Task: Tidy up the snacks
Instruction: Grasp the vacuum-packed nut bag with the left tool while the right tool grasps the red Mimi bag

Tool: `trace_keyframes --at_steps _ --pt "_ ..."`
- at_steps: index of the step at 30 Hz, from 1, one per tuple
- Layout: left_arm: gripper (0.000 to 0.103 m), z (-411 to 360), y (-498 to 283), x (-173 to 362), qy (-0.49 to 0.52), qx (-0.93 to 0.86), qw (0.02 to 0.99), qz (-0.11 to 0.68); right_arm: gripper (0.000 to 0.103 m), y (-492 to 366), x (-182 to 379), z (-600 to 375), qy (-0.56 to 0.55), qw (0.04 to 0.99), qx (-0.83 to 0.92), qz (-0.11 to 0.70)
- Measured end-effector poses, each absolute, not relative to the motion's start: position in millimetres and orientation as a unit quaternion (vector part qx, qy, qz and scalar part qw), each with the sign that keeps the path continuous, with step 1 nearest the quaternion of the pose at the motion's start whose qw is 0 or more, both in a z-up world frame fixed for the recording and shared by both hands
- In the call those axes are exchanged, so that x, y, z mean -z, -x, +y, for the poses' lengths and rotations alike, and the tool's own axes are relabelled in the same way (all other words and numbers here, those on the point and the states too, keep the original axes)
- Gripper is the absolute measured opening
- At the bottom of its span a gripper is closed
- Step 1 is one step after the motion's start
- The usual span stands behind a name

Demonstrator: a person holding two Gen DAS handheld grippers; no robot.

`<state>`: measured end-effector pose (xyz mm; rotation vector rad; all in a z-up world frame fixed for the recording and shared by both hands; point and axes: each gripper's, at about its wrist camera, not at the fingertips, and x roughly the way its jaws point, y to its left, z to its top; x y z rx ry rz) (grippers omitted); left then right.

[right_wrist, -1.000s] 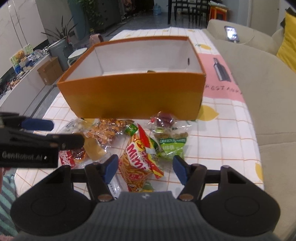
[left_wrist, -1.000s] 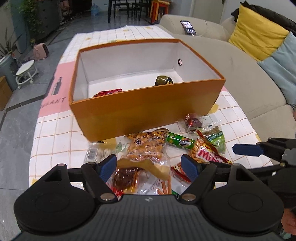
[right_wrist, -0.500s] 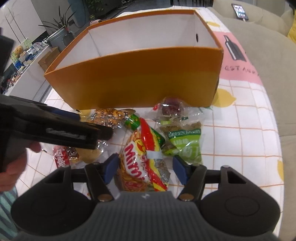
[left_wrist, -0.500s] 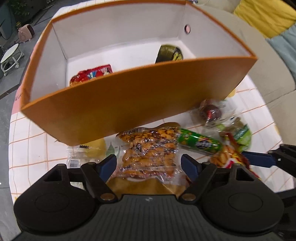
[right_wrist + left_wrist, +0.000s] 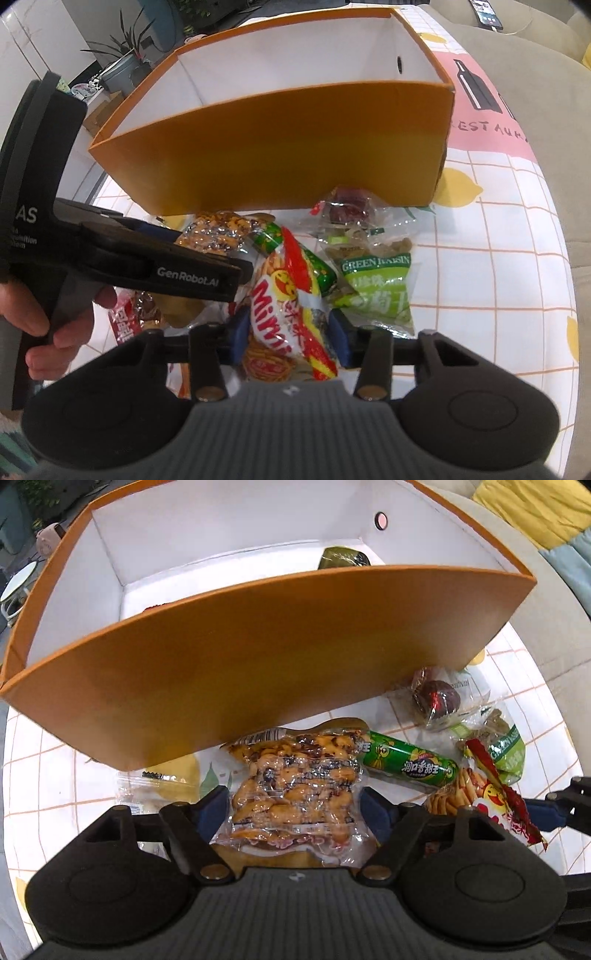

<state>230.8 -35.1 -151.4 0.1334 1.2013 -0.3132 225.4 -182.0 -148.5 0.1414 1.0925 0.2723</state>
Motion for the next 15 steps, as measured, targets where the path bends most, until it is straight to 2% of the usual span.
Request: trace_keyframes --at_steps 9,15 --pt "0.086 -28 -210 131 -0.043 0.131 0.826 0.546 0.038 -219 135 -189 -0.059 0.856 -0.125 0.498" --pt "0.086 -28 -186 97 -0.052 0.124 0.838 0.53 0.038 -205 112 -192 -0.044 0.863 -0.129 0.486"
